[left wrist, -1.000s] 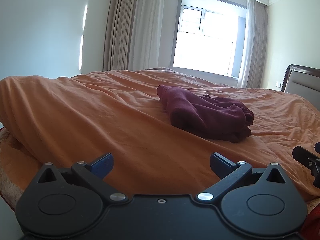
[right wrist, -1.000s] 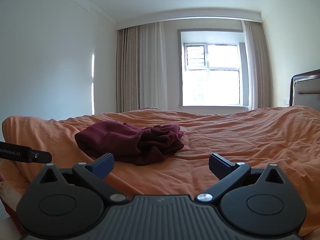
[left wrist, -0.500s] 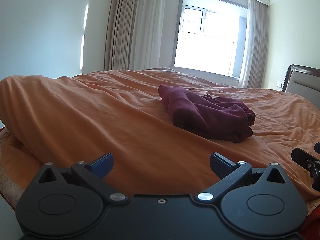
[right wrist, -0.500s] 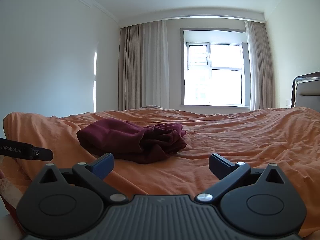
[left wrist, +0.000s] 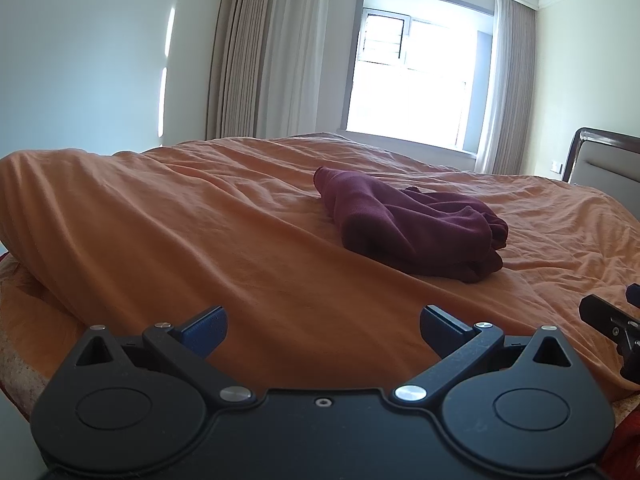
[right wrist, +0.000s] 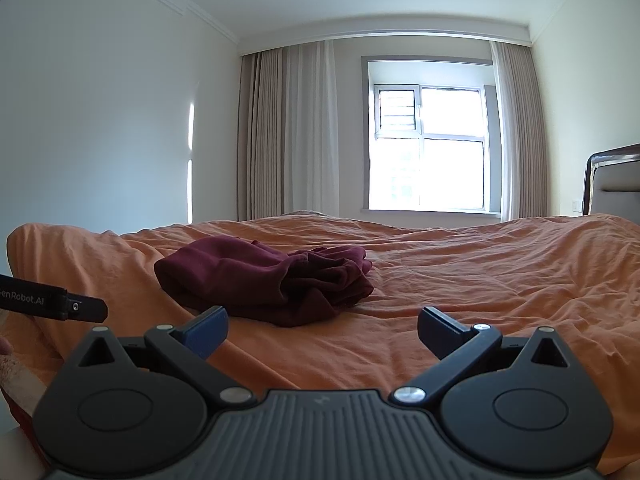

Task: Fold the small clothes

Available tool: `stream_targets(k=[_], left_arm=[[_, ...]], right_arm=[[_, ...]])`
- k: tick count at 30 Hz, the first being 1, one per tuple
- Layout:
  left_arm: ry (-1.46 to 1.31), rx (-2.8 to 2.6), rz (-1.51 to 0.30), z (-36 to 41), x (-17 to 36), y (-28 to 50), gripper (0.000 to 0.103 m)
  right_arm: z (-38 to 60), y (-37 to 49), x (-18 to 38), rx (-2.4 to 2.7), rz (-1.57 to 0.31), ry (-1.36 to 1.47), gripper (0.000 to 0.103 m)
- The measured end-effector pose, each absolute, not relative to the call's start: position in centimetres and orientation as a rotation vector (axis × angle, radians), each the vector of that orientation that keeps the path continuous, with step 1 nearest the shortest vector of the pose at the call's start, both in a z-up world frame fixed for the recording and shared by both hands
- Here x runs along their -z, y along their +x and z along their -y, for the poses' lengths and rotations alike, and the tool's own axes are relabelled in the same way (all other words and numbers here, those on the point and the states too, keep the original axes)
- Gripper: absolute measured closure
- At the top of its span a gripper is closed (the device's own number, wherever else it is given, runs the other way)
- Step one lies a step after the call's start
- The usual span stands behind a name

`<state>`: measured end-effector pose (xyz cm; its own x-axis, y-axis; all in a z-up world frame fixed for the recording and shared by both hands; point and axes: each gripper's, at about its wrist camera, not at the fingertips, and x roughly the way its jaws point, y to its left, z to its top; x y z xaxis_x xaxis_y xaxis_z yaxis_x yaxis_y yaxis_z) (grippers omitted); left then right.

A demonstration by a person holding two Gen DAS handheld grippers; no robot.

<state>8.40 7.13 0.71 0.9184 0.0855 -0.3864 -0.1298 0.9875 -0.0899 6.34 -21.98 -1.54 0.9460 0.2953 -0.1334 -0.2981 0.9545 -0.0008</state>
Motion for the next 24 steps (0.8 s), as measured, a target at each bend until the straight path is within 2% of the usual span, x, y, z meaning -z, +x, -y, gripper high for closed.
stream_targets(k=[24], left_arm=[[-0.091, -0.16, -0.396, -6.75, -0.84, 8.2, 0.001]], right_arm=[[22.08, 6.25, 1.54, -0.307, -0.134, -0.022, 0.0]])
